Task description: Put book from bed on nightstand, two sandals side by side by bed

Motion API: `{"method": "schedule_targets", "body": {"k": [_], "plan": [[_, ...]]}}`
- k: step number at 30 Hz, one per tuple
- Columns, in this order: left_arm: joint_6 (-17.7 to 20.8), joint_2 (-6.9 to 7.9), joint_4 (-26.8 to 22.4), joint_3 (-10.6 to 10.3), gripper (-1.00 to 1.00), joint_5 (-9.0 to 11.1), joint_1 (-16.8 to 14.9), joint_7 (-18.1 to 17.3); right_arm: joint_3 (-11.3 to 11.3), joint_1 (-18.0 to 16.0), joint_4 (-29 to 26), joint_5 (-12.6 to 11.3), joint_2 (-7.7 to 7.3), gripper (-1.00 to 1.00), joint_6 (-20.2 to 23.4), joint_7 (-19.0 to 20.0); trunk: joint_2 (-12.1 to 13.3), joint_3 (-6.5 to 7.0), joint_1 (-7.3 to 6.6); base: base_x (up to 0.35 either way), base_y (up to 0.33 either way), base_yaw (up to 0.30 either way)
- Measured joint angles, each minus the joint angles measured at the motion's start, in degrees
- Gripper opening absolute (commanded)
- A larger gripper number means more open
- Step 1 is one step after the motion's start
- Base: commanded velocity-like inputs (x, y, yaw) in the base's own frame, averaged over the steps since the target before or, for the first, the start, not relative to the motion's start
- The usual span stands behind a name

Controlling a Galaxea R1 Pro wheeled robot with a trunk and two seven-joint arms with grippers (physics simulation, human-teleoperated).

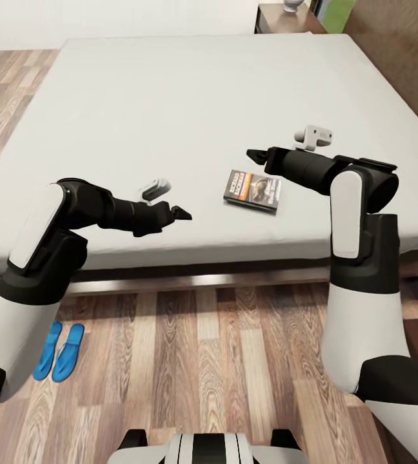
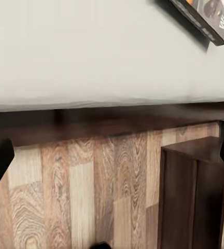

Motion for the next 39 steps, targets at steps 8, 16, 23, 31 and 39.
{"method": "schedule_targets", "body": {"k": [8, 16, 23, 31, 39], "plan": [[0.15, 0.03, 0.00, -0.11, 1.00, 0.00, 0.04, -0.01, 0.12, 0.45, 0.00, -0.01, 0.00, 1.00, 0.00, 0.04, 0.00, 0.75, -0.01, 0.278, 0.000, 0.000], [0.25, 0.04, 0.00, -0.29, 1.00, -0.03, 0.07, -0.01, -0.29, 1.20, -0.04, 0.03, -0.10, 1.00, 0.00, 0.11, 0.00, 1.49, 0.00, 0.275, 0.000, 0.000], [0.25, -0.13, 0.17, -0.29, 1.00, -0.09, 0.32, -0.01, -0.60, 1.49, -0.07, 0.06, -0.19, 1.00, 0.00, 0.14, 0.00, 2.15, 0.02, 0.102, 0.000, 0.000], [0.05, -1.24, 0.61, -0.17, 1.00, -1.63, 0.54, -0.13, -1.56, 3.82, -0.09, 0.16, -2.34, 1.00, -0.03, 0.25, 0.00, 2.89, 0.02, 0.022, 0.000, 0.000], [0.03, -1.78, 0.73, -0.09, 1.00, -2.40, 0.58, -0.17, -3.29, 6.14, -0.09, -0.08, -4.81, 1.00, -0.02, 2.10, 0.00, 3.64, 0.02, 0.004, 0.000, 0.000]]}}
